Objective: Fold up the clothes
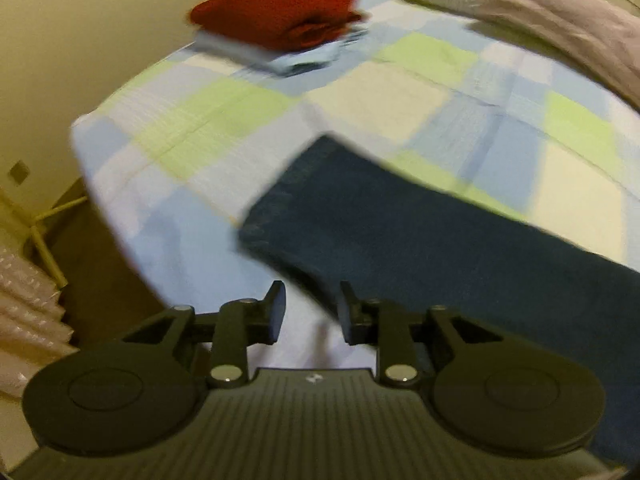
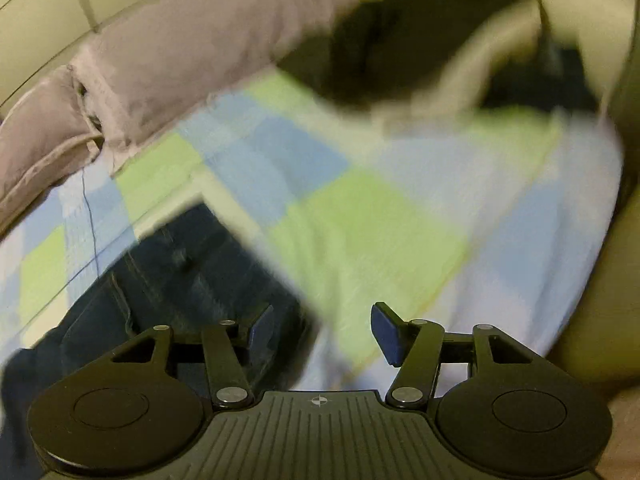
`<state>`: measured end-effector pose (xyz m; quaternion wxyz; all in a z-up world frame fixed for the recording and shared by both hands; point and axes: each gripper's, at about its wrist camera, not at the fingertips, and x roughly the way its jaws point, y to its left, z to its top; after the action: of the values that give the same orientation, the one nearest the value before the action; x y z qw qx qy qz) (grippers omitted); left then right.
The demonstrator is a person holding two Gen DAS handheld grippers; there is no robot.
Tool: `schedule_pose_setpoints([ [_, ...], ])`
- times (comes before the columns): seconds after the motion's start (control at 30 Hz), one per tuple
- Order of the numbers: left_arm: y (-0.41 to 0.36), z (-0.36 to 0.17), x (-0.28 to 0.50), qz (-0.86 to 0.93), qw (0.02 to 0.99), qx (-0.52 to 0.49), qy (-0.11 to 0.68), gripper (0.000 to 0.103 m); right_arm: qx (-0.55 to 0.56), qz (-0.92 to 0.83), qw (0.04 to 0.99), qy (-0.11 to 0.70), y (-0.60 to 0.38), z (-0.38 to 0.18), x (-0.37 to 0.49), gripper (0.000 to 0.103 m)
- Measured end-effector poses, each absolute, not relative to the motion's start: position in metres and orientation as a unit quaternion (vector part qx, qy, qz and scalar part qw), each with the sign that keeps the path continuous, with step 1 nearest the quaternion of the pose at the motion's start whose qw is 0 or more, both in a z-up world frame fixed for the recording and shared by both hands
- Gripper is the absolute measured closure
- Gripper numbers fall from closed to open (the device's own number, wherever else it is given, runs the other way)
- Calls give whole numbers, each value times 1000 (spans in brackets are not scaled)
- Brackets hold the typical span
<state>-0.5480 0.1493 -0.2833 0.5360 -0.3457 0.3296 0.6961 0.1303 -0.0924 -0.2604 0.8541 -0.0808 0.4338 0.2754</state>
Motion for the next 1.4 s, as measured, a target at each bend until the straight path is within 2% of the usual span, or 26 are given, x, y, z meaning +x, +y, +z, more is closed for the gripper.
schedule_pose_setpoints([
  [0.07,150,-277,-510,649,597,-324,343,88,-103,314,854,403,-79,-255,123,45],
  [0.17,158,-285,-446,560,683,-284,373,89,-147,362,836,386,-55,-265,112,46],
  [0.2,161,-290,-426,532,705,-273,382,89,-162,374,829,384,-48,-271,109,49],
  [0.23,165,-302,-413,516,707,-273,399,89,-180,376,821,390,-44,-281,107,59],
  [0.27,169,-314,-401,502,708,-273,416,89,-195,375,813,401,-42,-293,107,64],
  [0.37,178,-330,-393,504,688,-289,436,90,-220,348,786,461,-50,-328,114,68],
  [0.43,180,-328,-393,503,686,-300,433,90,-153,348,781,495,-62,-321,128,67],
  [0.5,181,-327,-393,500,684,-305,436,90,-23,342,757,556,-81,-316,148,66],
  [0.53,182,-328,-392,500,682,-307,436,90,48,337,736,586,-91,-317,156,57],
  [0.6,184,-329,-390,501,680,-310,437,90,148,323,701,618,-106,-321,163,53],
  [0.8,183,-327,-383,499,678,-308,443,90,176,304,688,636,-106,-337,154,55],
  [0.83,184,-327,-384,497,679,-308,443,90,179,304,689,634,-105,-339,154,74],
  [0.87,184,-327,-384,496,681,-307,443,90,177,305,691,631,-103,-339,153,88],
  [0.93,184,-328,-385,493,684,-306,443,90,154,313,703,620,-100,-336,150,93],
  [1.07,184,-330,-386,491,688,-301,442,88,120,325,734,584,-113,-311,134,94],
  [1.17,183,-331,-385,491,690,-296,443,88,81,277,733,616,-115,-338,128,94],
  [1.23,186,-329,-385,485,688,-299,449,88,79,269,720,635,-110,-349,135,89],
  [1.27,187,-328,-385,483,688,-300,452,88,72,273,718,637,-107,-347,138,81],
  [1.3,189,-326,-384,478,687,-302,457,88,49,283,721,631,-102,-337,138,58],
  [1.33,191,-323,-383,470,685,-304,466,89,18,294,725,622,-98,-325,137,48],
  [1.4,195,-312,-377,447,701,-307,463,89,-32,322,736,595,-92,-300,136,48],
])
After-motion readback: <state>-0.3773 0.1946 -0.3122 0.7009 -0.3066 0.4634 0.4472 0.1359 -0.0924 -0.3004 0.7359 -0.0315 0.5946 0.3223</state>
